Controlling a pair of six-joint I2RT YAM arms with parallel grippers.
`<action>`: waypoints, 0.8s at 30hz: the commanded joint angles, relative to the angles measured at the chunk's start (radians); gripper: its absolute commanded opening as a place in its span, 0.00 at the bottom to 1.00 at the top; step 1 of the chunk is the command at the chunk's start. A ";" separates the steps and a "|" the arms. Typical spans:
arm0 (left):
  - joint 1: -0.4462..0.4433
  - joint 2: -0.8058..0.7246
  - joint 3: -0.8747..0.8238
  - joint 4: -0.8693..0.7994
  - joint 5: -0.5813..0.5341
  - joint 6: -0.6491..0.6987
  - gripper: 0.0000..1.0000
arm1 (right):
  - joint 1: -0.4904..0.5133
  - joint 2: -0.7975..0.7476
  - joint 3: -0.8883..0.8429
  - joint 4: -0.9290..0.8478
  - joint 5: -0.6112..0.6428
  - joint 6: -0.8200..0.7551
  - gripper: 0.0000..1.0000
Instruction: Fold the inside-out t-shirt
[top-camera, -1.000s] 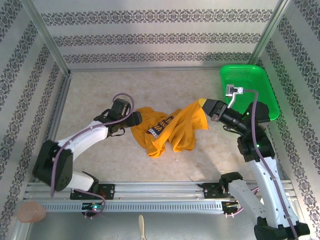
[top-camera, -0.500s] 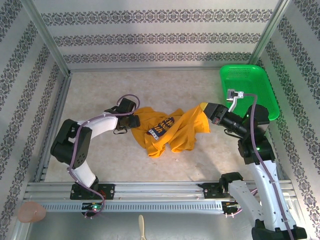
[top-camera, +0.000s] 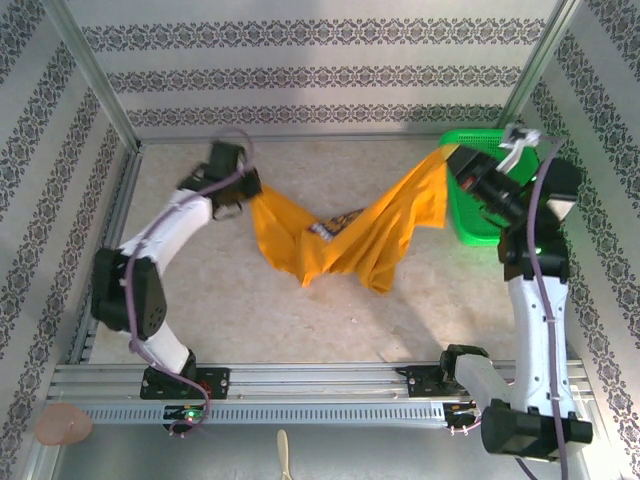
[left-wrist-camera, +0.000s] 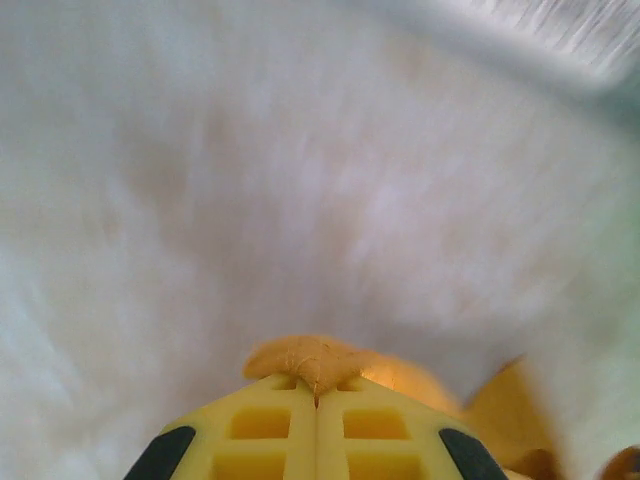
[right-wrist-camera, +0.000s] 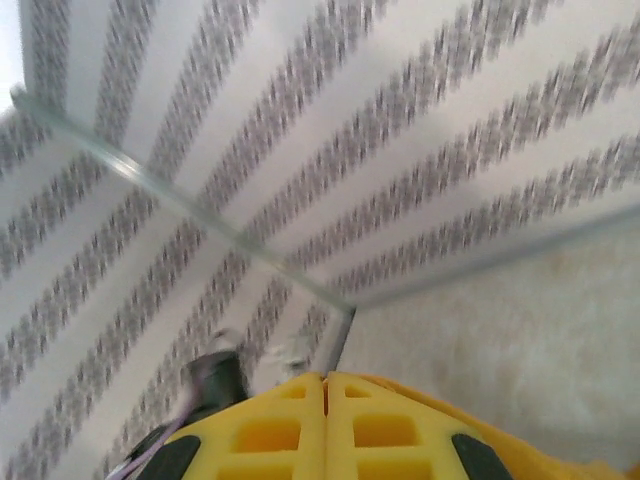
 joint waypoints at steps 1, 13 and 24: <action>0.088 -0.122 0.236 -0.156 0.057 0.056 0.00 | -0.100 0.035 0.131 0.158 -0.018 0.119 0.00; 0.135 -0.238 0.214 -0.170 0.120 -0.002 0.01 | -0.116 -0.041 -0.004 0.209 0.009 0.173 0.00; 0.020 -0.406 -0.438 0.015 0.168 -0.069 0.58 | 0.019 -0.350 -0.529 -0.008 0.073 0.014 0.00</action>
